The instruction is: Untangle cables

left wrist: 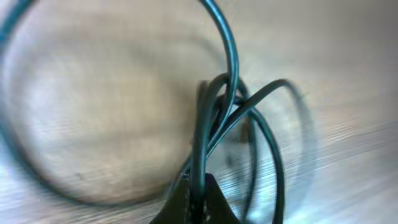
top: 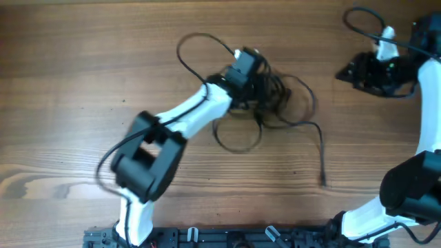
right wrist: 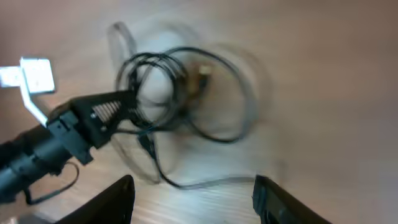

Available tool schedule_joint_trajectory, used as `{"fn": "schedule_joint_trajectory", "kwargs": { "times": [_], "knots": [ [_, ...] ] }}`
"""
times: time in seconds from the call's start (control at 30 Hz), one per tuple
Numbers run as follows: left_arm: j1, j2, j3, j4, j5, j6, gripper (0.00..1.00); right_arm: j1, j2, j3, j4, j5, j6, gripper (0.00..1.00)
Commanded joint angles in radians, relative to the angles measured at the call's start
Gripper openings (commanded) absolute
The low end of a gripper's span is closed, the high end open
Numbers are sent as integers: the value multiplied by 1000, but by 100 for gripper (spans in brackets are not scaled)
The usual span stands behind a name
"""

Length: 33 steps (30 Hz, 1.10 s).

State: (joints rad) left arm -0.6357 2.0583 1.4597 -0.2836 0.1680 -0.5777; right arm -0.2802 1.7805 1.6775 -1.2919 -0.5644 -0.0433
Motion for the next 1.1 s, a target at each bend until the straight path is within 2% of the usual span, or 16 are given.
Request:
{"fn": "schedule_joint_trajectory", "kwargs": {
  "times": [0.0, 0.17, 0.23, 0.3, 0.37, 0.43, 0.53, 0.57, 0.67, 0.8, 0.87, 0.97, 1.07],
  "knots": [
    [45, -254, 28, 8, 6, 73, 4, 125, 11, 9, 123, -344, -44, 62],
    [58, -369, 28, 11, 6, 61, 4, 338, 11, 9, 460, -307, 284, 62],
    [61, -370, 28, 11, 6, 61, 4, 375, 11, 9, 499, -284, 375, 59],
    [68, -370, 28, 22, 6, 46, 4, 408, 11, 9, 467, -120, 491, 53],
    [69, -374, 28, 72, 6, 46, 4, 451, 13, 9, 435, 62, 562, 51],
    [69, -391, 28, 111, 6, 46, 4, 469, 13, 9, 426, 129, 576, 44],
    [81, -434, 28, 122, 6, 21, 4, 460, 13, -8, 389, 262, 661, 28],
    [100, -458, 28, 112, 21, -12, 4, 443, 13, -22, 392, 262, 673, 20],
    [192, -510, 28, 112, 212, -30, 4, 382, 13, -51, 393, 262, 670, 5],
    [381, -528, 28, 112, 541, -111, 4, 293, 14, -56, 388, 266, 613, 4],
    [511, -528, 28, 127, 718, -194, 4, 243, 14, -56, 383, 265, 563, 4],
    [668, -528, 28, 237, 954, -308, 4, 196, 14, -56, 386, 232, 451, 4],
    [725, -528, 28, 269, 995, -321, 4, 195, 14, -56, 388, 133, 318, 5]
  ]
}}
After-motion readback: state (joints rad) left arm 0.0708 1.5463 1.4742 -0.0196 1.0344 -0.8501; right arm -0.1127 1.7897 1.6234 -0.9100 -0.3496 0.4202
